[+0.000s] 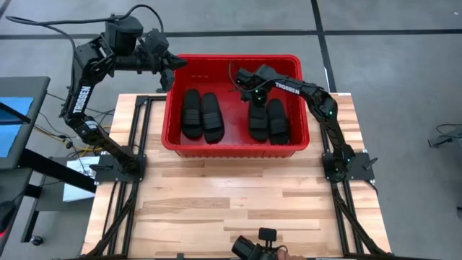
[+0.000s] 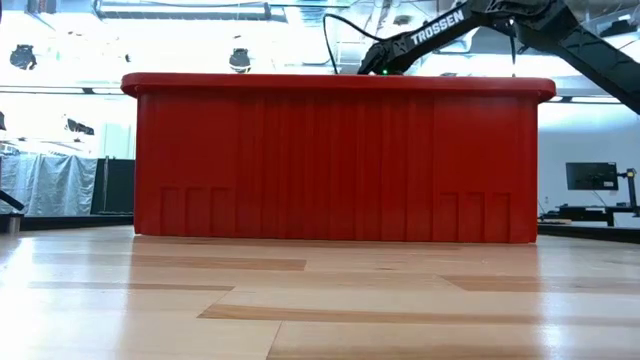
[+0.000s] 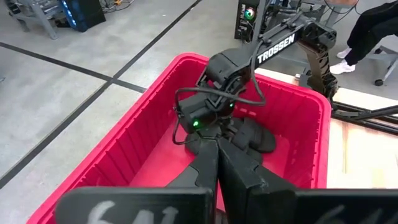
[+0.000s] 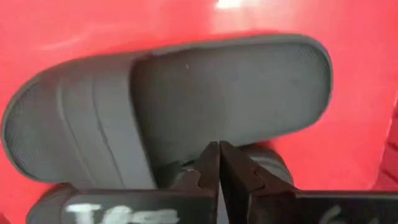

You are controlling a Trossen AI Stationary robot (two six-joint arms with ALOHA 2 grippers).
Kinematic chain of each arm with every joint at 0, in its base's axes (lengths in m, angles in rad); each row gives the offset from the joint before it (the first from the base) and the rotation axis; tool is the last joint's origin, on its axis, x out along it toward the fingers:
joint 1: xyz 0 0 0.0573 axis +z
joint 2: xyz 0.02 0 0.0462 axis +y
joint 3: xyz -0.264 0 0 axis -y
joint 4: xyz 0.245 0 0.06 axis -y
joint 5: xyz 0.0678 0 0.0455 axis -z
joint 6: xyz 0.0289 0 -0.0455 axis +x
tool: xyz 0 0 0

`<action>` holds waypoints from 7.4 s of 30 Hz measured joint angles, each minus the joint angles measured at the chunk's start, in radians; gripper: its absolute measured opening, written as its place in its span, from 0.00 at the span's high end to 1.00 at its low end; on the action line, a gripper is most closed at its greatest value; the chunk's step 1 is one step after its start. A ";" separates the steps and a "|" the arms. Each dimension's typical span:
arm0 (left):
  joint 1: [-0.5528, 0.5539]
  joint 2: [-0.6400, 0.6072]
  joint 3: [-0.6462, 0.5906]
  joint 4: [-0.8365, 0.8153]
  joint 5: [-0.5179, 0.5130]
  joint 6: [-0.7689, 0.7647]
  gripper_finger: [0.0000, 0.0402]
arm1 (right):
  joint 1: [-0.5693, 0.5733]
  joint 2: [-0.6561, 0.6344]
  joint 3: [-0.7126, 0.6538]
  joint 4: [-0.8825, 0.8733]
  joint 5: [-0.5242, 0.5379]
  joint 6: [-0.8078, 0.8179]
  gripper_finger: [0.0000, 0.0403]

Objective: Pick and place slides into bin
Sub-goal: Adjust the black slippers in the red bin, then return to Home Position

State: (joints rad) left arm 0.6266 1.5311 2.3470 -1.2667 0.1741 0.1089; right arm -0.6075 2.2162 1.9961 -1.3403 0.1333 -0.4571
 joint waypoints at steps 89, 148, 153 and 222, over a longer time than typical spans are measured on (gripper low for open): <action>0.192 -0.763 -1.286 1.037 0.418 -0.266 1.00 | 0.132 -0.886 -0.303 0.715 -0.261 0.469 1.00; 0.217 -1.527 -1.779 0.775 -0.120 -0.434 1.00 | 0.363 -2.211 -1.233 0.759 -0.160 0.530 1.00; 0.218 -1.528 -1.798 0.666 -0.280 -0.381 1.00 | 0.363 -2.211 -1.233 0.613 0.159 0.510 1.00; 0.157 -1.527 -1.916 0.953 0.475 -0.564 1.00 | 0.382 -2.212 -1.691 1.192 -0.633 0.746 1.00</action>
State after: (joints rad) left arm 0.7836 0.0036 0.4313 -0.3138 0.6490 -0.4554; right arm -0.2251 0.0040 0.3054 -0.1482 -0.4995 0.2886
